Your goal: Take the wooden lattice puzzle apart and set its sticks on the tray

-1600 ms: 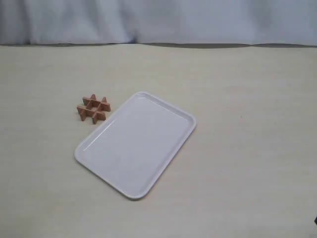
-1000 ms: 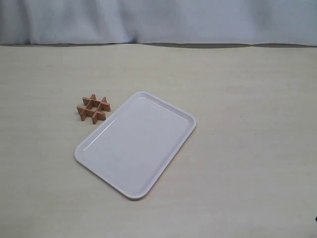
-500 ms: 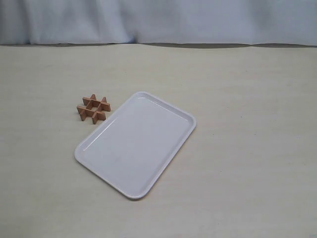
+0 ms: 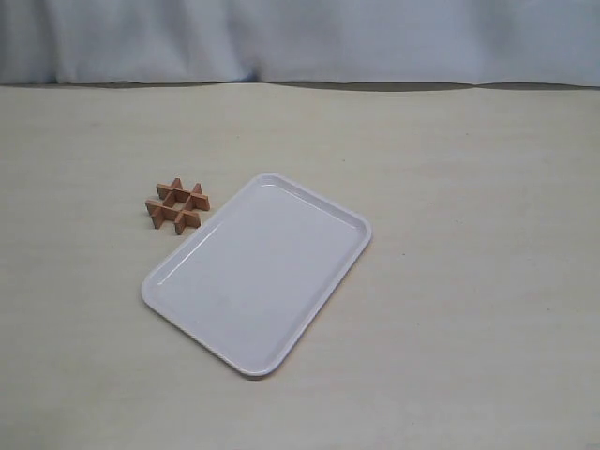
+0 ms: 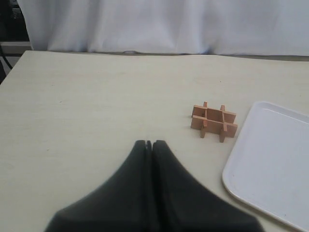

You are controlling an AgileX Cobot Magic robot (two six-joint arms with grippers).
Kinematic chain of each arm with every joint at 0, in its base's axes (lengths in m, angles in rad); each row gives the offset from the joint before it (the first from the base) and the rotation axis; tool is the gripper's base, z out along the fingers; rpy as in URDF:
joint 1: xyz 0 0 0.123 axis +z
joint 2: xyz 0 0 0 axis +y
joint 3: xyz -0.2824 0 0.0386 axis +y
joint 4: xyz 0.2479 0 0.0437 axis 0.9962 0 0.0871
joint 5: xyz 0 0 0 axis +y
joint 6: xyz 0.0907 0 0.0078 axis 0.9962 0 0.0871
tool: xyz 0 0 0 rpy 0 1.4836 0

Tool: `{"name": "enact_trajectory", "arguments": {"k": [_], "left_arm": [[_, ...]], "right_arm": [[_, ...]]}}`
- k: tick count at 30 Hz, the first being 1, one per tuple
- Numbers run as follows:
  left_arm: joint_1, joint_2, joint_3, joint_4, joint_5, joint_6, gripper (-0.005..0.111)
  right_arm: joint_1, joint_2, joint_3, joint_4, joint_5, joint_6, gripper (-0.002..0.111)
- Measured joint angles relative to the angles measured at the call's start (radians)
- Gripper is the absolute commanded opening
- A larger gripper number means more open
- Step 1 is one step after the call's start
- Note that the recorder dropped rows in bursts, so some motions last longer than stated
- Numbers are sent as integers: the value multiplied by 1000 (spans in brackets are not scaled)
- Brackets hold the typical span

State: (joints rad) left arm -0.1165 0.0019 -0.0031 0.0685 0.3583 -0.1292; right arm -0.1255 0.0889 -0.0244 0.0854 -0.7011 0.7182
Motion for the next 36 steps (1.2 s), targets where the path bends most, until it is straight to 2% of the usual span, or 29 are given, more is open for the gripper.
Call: {"name": "enact_trajectory", "arguments": {"k": [6,10,12,15,19,25,28,29,30,31,33,36], "left_arm": [[0,0,0,0,0,0,0],[0,0,0,0,0,0,0],[0,0,0,0,0,0,0],[0,0,0,0,0,0,0],[0,0,0,0,0,0,0],[0,0,0,0,0,0,0],[0,0,0,0,0,0,0],[0,0,0,0,0,0,0],[0,0,0,0,0,0,0],[0,0,0,0,0,0,0],[0,0,0,0,0,0,0],[0,0,0,0,0,0,0]], "right_arm": [[0,304,-216,19,-26,-114,4],[0,559,-387,-91,-3,-132,4],[0,695,-485,-187,66,-134,4],[0,891,-626,-353,243,-134,4],[35,1115,-814,-552,602,-116,4],[207,1398,-1058,-633,1059,-278,4],[304,1563,-1205,-631,1266,-409,4],[357,1674,-1315,-582,1400,-516,4],[373,1716,-1359,-547,1445,-561,4],[405,1811,-1473,-428,1530,-675,4],[438,1920,-1621,-254,1592,-797,4],[475,2044,-1792,-116,1615,-842,5]]}}
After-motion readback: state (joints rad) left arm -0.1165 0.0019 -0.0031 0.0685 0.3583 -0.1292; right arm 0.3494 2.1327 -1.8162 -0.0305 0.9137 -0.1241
